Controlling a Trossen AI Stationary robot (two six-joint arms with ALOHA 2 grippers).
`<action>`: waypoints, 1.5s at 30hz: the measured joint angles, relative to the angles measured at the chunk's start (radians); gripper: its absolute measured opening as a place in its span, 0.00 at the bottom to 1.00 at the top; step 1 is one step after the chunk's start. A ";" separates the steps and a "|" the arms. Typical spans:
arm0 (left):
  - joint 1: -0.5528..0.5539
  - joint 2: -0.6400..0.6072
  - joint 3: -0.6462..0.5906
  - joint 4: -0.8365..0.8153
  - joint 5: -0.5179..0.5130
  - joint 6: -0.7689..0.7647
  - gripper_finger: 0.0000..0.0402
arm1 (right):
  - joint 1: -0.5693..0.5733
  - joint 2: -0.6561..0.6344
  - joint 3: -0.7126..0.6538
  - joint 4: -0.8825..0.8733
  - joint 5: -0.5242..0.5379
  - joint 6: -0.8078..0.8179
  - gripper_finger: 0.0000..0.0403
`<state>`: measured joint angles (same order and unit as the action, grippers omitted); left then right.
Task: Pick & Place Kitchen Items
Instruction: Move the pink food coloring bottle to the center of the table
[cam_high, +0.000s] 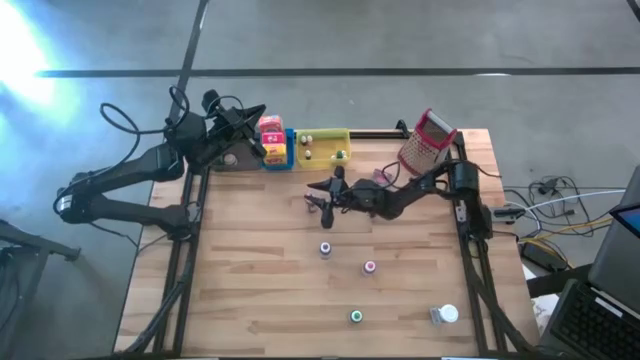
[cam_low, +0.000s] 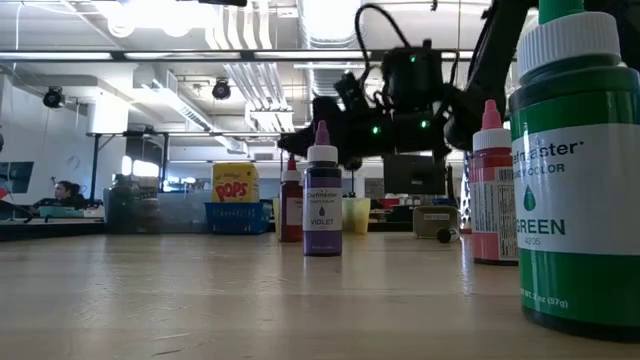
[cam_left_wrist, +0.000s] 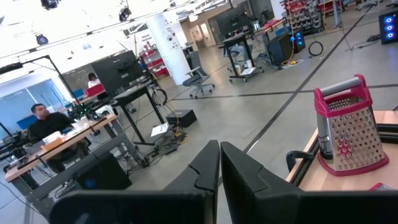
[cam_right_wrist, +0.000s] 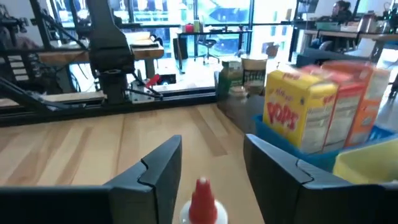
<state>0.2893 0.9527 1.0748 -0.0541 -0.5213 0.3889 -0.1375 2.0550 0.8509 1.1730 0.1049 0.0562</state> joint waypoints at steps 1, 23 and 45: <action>0.000 0.000 0.000 0.000 0.000 0.000 0.05 | 0.000 -0.025 -0.006 -0.017 0.000 -0.011 0.40; 0.000 0.000 0.000 0.000 0.000 0.000 0.05 | 0.422 -0.836 -0.023 -1.443 0.310 0.376 0.33; 0.000 0.000 0.000 0.000 0.000 0.000 0.05 | 0.818 -0.661 -0.099 -1.574 0.522 0.981 0.65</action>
<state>0.2893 0.9527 1.0748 -0.0544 -0.5217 0.3889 0.6805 1.3937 0.7517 -0.4012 0.6265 1.0371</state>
